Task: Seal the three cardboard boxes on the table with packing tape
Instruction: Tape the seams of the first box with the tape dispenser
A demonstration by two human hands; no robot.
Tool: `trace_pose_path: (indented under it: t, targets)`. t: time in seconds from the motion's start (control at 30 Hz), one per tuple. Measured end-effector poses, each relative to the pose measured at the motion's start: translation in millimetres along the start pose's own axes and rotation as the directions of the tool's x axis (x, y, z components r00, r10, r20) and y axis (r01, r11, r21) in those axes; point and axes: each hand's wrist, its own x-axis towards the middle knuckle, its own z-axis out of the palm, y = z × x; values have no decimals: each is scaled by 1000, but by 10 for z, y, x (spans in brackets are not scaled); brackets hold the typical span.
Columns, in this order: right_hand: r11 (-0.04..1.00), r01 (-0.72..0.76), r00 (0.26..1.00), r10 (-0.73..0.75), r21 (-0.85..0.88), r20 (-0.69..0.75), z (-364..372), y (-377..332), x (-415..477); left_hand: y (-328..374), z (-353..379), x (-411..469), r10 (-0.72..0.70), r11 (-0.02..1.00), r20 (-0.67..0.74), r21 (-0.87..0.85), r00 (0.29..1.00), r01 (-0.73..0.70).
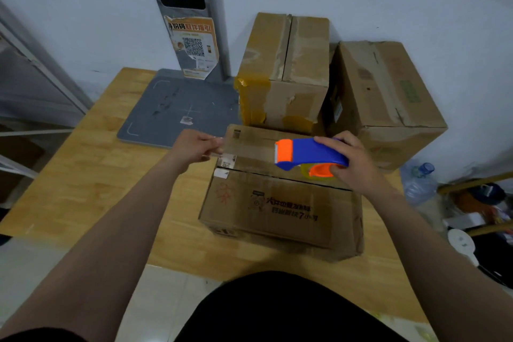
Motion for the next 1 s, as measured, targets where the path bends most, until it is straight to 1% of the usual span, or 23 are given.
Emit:
trace_pose_path:
  t: [0.13, 0.23, 0.33, 0.43, 0.53, 0.63, 0.8, 1.0]
  targets:
    - [997, 28, 1000, -28, -69, -3, 90, 8, -47, -362, -333, 91, -54, 998, -18, 29, 998, 54]
    - [997, -30, 1000, 30, -69, -3, 246, -104, 1, -567, -361, 165, -61, 997, -31, 46, 998, 63]
    - [989, -14, 1000, 16, -148, 15, 390, -191, 42, -755, -349, 223, -82, 995, -29, 57, 996, 83]
    - [982, 4, 1000, -1, -190, 17, 514, -213, 53, -905, -319, 311, -105, 994, -40, 37, 994, 106]
    - [972, 15, 1000, -16, -234, -3, 595, -220, 48, -979, -283, 399, -93, 995, -70, 17, 993, 94]
    - [965, 23, 999, -32, -260, -33, 644, -234, 40, -1012, -248, 471, -92, 995, -76, 17, 993, 94]
    - [956, 26, 999, -38, -294, -35, 718, -278, 29, -1122, -180, 543, -134, 991, -59, 21, 989, 135]
    - [949, 6, 999, -19, -315, -37, 772, -304, 37, -1307, 21, 511, -168, 985, -103, -51, 980, 164]
